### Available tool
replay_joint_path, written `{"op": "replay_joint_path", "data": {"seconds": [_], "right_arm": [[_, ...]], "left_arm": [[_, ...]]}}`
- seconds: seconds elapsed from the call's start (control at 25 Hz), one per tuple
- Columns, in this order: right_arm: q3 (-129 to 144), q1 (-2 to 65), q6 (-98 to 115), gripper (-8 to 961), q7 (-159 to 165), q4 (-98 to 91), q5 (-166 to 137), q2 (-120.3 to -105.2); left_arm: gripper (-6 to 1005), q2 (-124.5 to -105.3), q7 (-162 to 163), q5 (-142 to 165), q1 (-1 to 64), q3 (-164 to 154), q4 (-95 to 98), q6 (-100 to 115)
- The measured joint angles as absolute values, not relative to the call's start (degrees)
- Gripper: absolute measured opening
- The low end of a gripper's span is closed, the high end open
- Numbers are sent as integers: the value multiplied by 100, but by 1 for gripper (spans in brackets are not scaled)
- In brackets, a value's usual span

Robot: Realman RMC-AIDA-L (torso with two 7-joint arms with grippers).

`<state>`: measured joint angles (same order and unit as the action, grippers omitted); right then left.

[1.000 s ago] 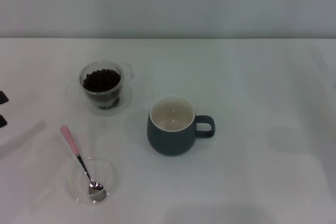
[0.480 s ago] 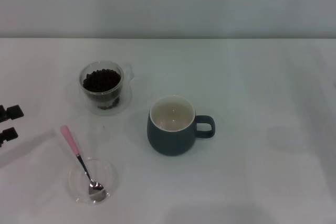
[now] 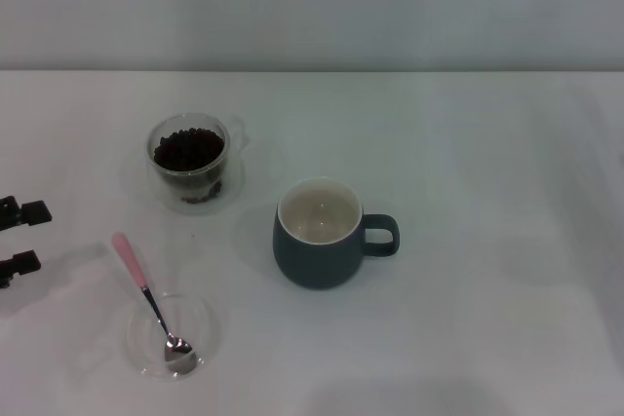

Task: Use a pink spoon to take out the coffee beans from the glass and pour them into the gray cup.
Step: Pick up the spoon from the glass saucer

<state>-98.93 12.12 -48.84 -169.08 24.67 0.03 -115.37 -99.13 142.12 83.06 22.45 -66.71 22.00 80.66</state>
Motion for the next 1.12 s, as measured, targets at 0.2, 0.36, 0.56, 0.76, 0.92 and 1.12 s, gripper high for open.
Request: {"op": "replay_joint_path", "data": {"seconds": [0.2, 0.36, 0.56, 0.76, 0.92, 1.12], "right_arm": [[-9950, 1244, -4882, 838, -16915, 2314, 9, -11505], [-10086, 1261, -4875, 838, -16931, 2245, 5, -11491], [-10098, 1266, -4875, 838, -17042, 2224, 26, -11489], [-10099, 1301, -4913, 838, -17036, 2223, 31, -11499], [-10099, 1356, -4949, 838, -17005, 2236, 40, -11504], [-10099, 1400, -5124, 838, -17003, 2258, 44, -11505]], "left_arm": [[850, -9929, 14453, 8309, 2206, -6632, 2200, 8014], [850, -9926, 14395, 8362, 2188, -6657, 2199, 7991], [850, -9945, 14133, 8631, 2233, -6668, 2197, 7965], [851, -10036, 13791, 8713, 2252, -6671, 2181, 7776], [851, -10107, 13366, 8715, 2258, -6662, 2158, 7647], [850, -10192, 12946, 8824, 2260, -6668, 2139, 7596]]}}
